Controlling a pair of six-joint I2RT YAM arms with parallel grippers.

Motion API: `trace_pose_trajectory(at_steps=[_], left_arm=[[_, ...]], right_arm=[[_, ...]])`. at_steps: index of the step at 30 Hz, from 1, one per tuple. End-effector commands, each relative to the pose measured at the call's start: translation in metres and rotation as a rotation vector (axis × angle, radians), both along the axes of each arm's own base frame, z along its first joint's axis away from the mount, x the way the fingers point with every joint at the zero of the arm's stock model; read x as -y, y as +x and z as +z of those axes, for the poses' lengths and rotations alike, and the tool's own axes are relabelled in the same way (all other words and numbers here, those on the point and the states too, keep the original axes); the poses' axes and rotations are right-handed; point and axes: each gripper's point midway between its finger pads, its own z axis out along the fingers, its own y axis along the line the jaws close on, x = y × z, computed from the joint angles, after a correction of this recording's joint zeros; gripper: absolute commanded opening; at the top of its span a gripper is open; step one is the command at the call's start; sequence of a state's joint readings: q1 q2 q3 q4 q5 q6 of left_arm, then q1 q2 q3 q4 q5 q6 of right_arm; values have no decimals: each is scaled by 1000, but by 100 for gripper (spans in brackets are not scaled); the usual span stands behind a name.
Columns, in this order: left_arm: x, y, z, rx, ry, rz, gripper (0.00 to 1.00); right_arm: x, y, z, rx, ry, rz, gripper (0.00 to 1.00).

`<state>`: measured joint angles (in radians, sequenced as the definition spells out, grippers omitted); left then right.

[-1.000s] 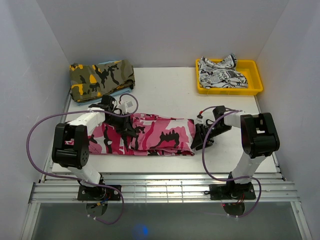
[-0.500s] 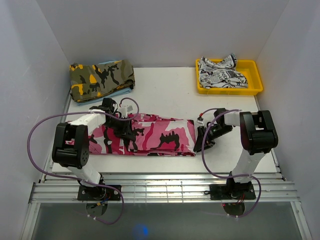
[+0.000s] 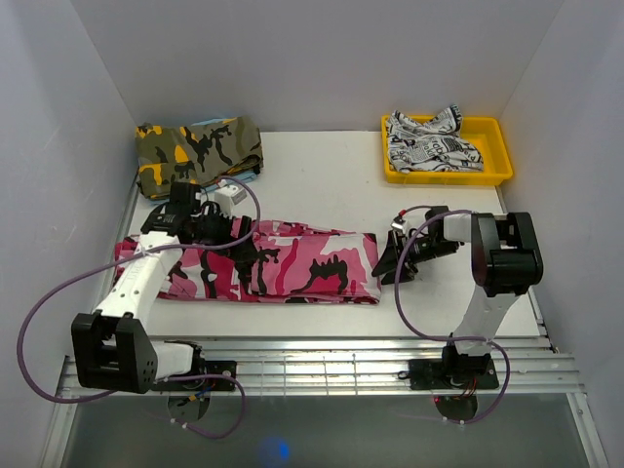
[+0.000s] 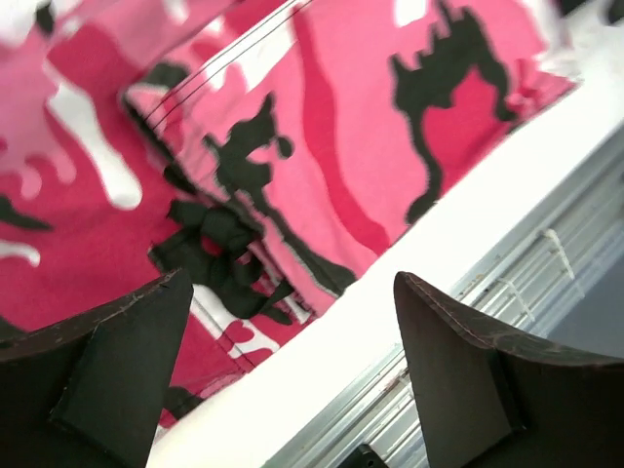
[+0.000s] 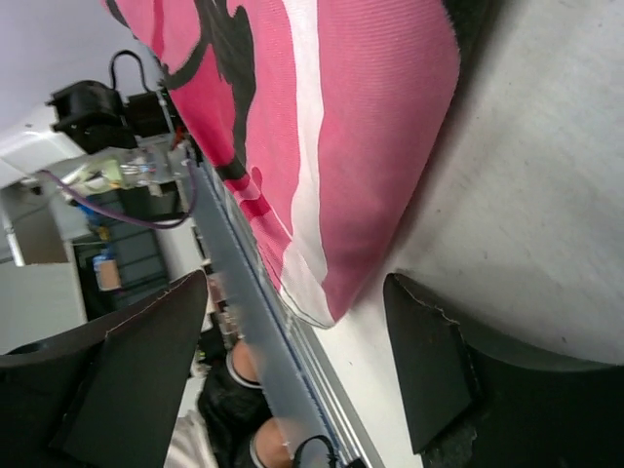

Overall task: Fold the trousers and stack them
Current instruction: Fold the trousers

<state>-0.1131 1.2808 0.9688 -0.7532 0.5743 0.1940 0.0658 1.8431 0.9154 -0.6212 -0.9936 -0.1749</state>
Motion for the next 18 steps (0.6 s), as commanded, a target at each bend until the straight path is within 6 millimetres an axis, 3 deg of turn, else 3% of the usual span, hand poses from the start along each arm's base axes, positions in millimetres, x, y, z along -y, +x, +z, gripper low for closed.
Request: trace_pose_trajectory(at_steps=[1, 5, 8, 9, 10, 11, 13, 18], left_arm=[[17, -13, 27, 60, -89, -158, 95], [37, -38, 6, -109, -234, -244, 85], [34, -38, -36, -260, -220, -195, 77], [32, -37, -47, -283, -199, -176, 76], [29, -40, -61, -315, -178, -153, 76], [23, -36, -77, -339, -137, -112, 75], [25, -36, -84, -392, -153, -97, 73], [20, -13, -93, -378, -107, -26, 72]], right_arm=[[-1, 16, -27, 50, -28, -5, 79], [-8, 12, -31, -8, 24, -11, 69], [-10, 13, -34, -7, 44, -14, 59], [-11, 14, -34, -2, 52, -13, 51], [-11, 15, -32, 5, 59, -11, 36], [-11, 17, -29, 16, 66, -12, 28], [-8, 22, -19, 55, 73, -14, 8], [5, 21, 7, 137, 65, -26, 8]])
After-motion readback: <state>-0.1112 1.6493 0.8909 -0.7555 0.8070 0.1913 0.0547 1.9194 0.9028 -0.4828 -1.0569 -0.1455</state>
